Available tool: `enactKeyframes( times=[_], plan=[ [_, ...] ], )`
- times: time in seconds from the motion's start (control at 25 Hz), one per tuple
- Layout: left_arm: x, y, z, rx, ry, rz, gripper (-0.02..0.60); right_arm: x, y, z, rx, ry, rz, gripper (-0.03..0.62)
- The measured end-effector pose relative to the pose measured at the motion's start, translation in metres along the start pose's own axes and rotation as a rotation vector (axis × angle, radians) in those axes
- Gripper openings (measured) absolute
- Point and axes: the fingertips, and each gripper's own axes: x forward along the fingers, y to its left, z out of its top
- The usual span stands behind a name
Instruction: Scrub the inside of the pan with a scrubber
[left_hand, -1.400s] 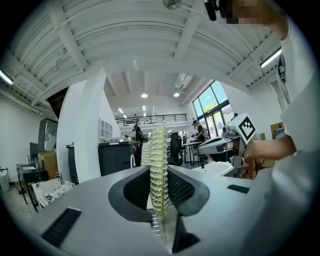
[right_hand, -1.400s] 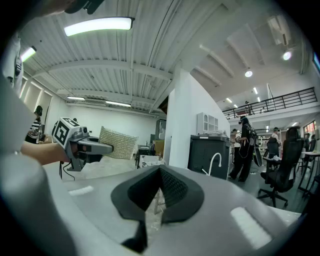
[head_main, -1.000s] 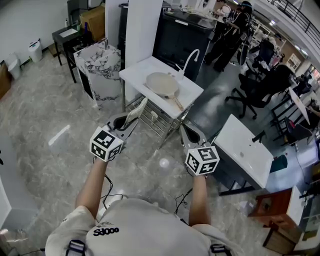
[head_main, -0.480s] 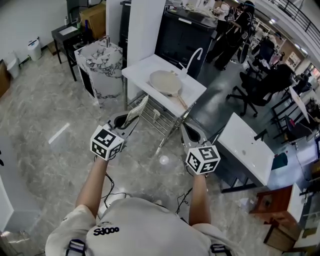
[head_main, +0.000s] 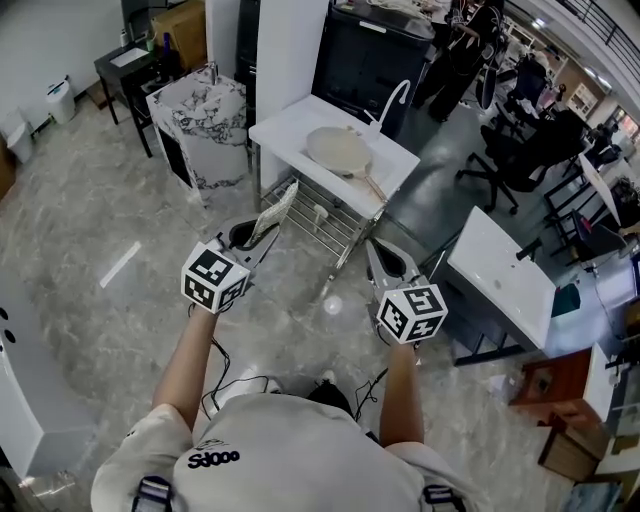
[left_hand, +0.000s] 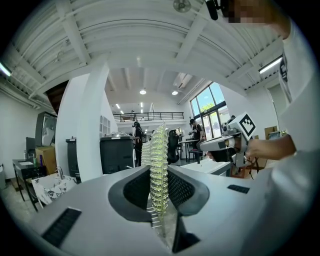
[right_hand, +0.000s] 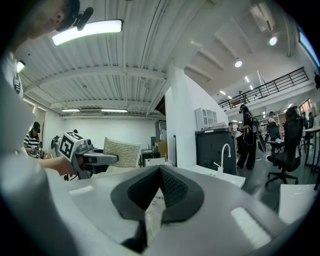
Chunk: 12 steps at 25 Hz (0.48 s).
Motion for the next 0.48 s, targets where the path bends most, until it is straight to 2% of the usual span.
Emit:
enactKeyframes(
  times=[0.28,0.48],
  plan=[
    [0.001,0.007,0.001,-0.001,-0.009,-0.007,0.069,0.009,0.005,0.003,-0.028,0.010,0.010,0.008],
    [0.012,0.014,0.003,-0.003,-0.012,0.005,0.069,0.019,-0.008,0.006,-0.021,0.003,0.005,0.008]
  ],
)
